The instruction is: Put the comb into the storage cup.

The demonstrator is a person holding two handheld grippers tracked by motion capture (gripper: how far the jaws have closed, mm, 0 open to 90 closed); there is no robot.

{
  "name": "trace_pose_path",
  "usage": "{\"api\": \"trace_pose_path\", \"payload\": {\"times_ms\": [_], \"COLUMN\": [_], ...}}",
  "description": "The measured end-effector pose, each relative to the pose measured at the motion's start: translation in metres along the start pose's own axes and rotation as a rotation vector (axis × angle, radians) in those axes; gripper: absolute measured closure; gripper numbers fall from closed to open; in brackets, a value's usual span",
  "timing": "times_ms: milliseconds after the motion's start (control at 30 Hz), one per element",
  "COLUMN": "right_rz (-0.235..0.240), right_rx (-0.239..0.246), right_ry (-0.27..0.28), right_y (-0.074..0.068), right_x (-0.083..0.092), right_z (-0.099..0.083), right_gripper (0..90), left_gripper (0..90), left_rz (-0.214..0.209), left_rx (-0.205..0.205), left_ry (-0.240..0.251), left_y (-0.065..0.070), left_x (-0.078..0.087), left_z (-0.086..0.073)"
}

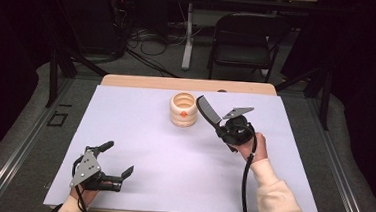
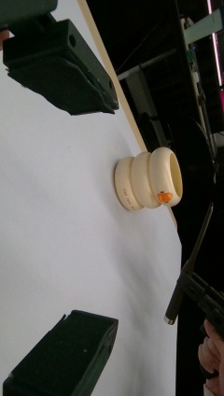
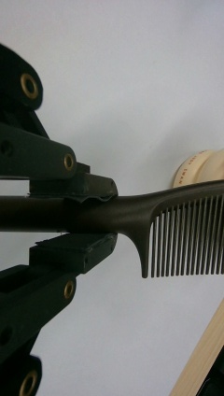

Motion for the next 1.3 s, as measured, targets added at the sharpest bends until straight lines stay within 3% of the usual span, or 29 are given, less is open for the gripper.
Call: {"api": "trace_pose_path", "payload": {"times_ms": [733, 1300], "right_rz": [0.018, 0.032], "right_rx": [-0.026, -0.035], "right_ry": [0.073, 0.129], "right_y": [0.001, 0.0], "right_x": [0.0, -0.004], "right_z": [0.007, 0.024], "right_gripper": [72.4, 72.4], "left_gripper": [0.0, 0.0], "left_rz": [-0.001, -0.001], "left_rx": [-0.001, 0.001], "left_ry": [-0.003, -0.003], "left_y": [0.0, 0.0], "left_x": [0.0, 0.0], "left_z": [0.0, 0.0]}}
Point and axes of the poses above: each handheld gripper's, and its own axes: x roughly backward along the jaws, z roughly out of its top, y roughly to its right, the point moved 3 cm from there along -x, roughly forward along the jaws
